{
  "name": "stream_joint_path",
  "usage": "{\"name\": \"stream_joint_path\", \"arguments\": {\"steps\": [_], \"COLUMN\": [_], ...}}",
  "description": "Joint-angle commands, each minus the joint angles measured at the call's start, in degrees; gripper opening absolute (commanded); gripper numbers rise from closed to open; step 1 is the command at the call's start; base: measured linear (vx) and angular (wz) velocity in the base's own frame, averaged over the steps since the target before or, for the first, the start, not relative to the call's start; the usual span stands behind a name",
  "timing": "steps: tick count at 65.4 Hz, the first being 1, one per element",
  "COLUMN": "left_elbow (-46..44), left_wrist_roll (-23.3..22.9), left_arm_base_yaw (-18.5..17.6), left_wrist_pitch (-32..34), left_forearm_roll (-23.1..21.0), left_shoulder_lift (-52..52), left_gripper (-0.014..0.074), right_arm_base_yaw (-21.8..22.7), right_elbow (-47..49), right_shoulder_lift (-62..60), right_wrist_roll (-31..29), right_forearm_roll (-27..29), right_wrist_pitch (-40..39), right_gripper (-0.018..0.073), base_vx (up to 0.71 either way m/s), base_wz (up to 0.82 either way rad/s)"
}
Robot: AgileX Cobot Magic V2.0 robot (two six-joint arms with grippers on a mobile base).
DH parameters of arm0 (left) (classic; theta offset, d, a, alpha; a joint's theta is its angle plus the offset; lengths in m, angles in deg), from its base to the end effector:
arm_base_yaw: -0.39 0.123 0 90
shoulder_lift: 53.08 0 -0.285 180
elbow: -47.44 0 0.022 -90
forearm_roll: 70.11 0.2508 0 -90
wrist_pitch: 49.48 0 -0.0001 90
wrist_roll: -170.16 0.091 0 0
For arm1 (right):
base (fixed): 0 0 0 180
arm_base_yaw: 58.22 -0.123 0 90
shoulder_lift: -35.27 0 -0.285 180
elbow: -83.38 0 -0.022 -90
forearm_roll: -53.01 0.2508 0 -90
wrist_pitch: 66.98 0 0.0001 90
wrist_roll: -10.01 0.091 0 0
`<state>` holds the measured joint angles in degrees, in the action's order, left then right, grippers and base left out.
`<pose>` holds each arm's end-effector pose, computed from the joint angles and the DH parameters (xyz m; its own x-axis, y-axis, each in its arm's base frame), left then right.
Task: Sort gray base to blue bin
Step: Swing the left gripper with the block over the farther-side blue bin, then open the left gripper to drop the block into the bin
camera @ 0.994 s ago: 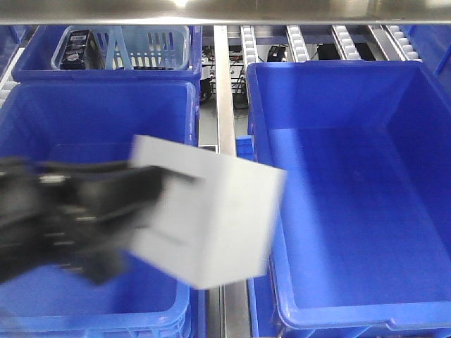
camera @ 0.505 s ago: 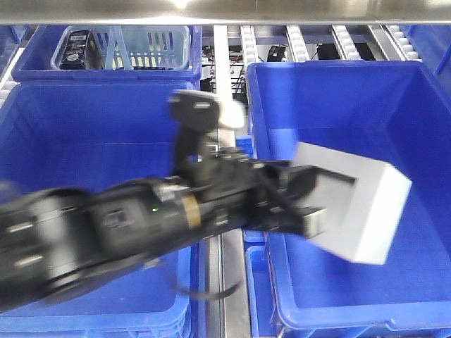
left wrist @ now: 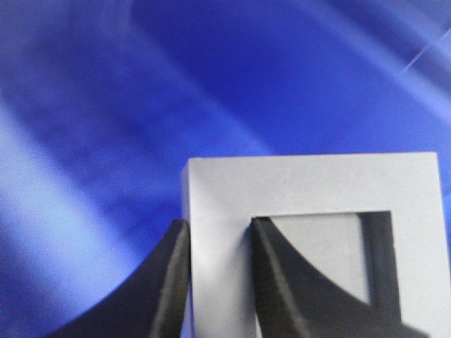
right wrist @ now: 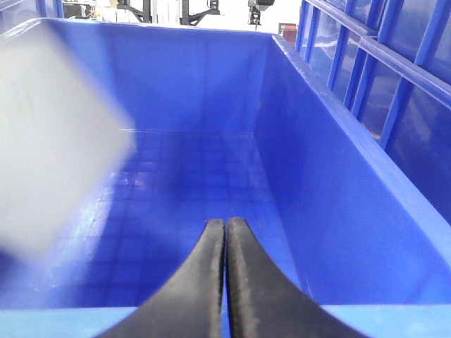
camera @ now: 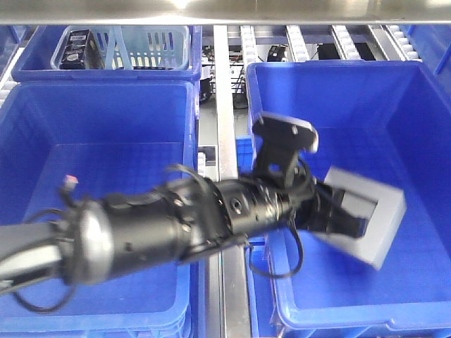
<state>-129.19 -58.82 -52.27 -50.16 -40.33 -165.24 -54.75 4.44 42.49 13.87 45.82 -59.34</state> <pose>0.2582 -0.3375 0.2586 -0.5126 0.1297 -0.8488 0.6599 0.6919 -0.2929 0.0566 -0.0050 0.1915 -0.0694 -0.0529 -0.9962 0.0733 0.9956 -0.0579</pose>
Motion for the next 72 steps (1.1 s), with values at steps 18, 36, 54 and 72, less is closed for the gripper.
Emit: {"name": "stream_joint_path", "arguments": {"steps": [18, 36, 54, 72], "left_elbow": [-2.5, -2.5, -2.5, -2.6], "left_wrist_roll": [-0.5, -0.1, -0.1, -0.1], "left_arm_base_yaw": [-2.6, -3.1, -3.1, -3.1], "left_wrist_pitch": [2.7, 2.7, 2.2, 1.2], "left_forearm_roll": [-0.3, -0.2, -0.3, -0.3], "left_shoulder_lift": [-0.4, -0.4, -0.4, -0.2], "left_gripper": [0.0004, 0.0108, 0.0325, 0.0370], "right_arm_base_yaw": [0.1, 0.1, 0.1, 0.1], "right_elbow": [-0.8, -0.8, -0.8, -0.8], "right_shoulder_lift": [-0.9, -0.9, -0.9, -0.9], "right_wrist_roll": [-0.3, -0.3, -0.3, -0.3], "right_forearm_roll": [-0.5, -0.5, -0.5, -0.5], "right_wrist_pitch": [-4.4, -4.4, -4.4, -4.4], "right_gripper": [-0.0009, -0.0009, -0.0009, -0.0009], "base_vx": [0.00, 0.00, 0.00, 0.00], "base_wz": [0.00, 0.00, 0.00, 0.00]}}
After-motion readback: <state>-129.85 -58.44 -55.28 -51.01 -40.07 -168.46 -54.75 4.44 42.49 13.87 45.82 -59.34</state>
